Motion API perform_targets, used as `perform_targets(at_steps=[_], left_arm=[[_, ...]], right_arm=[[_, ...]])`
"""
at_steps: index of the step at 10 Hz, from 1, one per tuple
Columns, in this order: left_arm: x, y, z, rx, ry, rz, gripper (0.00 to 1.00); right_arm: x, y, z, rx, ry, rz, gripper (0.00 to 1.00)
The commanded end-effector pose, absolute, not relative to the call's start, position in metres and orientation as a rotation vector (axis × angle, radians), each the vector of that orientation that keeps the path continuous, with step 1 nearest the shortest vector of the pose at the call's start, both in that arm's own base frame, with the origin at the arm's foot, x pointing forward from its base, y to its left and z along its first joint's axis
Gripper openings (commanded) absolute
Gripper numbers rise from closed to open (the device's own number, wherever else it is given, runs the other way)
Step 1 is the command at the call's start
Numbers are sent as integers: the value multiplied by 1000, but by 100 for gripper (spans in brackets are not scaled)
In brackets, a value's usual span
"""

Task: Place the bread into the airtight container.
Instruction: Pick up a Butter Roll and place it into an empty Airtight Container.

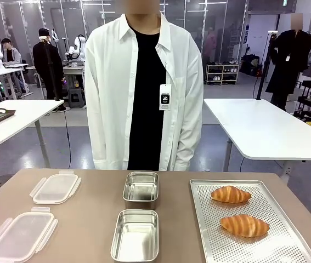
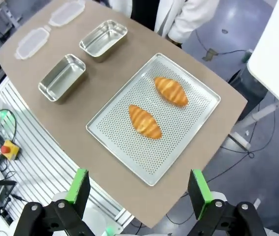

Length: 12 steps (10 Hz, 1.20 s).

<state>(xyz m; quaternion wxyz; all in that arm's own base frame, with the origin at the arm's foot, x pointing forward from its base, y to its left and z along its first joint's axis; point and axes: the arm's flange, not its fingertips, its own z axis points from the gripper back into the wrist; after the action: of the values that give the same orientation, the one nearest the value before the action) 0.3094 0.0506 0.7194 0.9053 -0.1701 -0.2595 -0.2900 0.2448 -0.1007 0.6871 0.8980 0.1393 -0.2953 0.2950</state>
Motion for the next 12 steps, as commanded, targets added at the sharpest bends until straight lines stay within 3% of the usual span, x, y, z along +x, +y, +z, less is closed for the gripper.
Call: perform_targets(at_steps=[1,12], left_arm=[[303,61,719,-398,-545,-617,100],[303,66,720,-370,-556,-584,100]], right_arm=[[237,-114,687,305,-620,609,100],[235,-121,689,292,-623,566,100]])
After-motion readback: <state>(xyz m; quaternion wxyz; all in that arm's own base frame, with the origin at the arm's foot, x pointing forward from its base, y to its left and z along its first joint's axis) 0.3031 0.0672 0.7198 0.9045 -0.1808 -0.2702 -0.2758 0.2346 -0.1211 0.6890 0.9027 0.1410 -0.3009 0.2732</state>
